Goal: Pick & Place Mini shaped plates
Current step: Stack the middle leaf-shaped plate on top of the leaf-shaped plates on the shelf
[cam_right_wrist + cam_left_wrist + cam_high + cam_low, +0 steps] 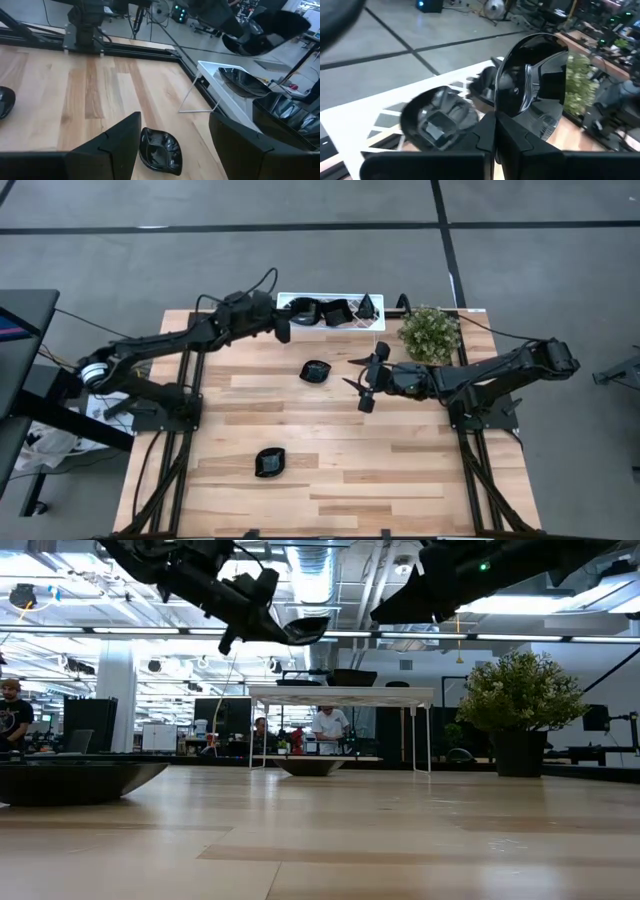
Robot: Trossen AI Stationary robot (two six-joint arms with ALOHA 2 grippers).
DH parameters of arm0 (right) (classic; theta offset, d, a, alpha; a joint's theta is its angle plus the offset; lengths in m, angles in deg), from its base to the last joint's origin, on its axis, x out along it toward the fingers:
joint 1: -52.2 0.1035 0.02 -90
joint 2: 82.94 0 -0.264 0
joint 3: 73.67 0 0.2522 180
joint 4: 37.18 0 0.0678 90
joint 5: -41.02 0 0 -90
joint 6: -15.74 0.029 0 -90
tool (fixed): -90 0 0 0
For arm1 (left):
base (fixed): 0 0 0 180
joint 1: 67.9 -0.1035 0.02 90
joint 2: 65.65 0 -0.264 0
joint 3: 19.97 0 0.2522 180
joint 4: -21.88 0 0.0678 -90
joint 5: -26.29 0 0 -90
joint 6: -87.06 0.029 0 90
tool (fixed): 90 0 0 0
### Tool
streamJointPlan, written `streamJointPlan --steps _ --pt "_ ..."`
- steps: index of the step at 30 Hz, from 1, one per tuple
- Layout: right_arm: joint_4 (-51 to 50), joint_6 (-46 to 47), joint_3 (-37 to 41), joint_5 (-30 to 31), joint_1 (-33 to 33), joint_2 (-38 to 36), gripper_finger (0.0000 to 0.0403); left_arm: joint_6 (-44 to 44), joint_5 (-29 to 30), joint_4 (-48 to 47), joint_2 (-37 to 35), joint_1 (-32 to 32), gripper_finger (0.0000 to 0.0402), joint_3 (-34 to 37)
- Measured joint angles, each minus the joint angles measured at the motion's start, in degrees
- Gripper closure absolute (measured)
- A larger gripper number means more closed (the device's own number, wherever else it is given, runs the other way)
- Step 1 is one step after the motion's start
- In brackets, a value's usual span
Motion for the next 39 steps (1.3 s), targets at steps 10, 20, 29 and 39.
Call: streamJointPlan --steps 10,20,29,39 --pt "0.02 -1.49 0.0 0.0 -0.15 0.0 0.0173 -5.28 0.61 0.39 3.51 -3.99 0.0387 -0.19" --pt "0.11 -1.7 0.0 0.0 -0.13 0.0 0.0173 -5.89 2.53 0.91 6.07 -4.16 0.0391 -0.17" --pt "0.3 -1.68 0.0 0.0 -0.11 0.0 0.0173 -5.74 4.45 1.5 6.41 -4.16 0.0376 -0.17" --pt "0.36 -1.66 0.0 0.0 -0.11 0.0 0.0173 -5.63 4.56 1.75 6.66 -4.05 0.036 -0.17"
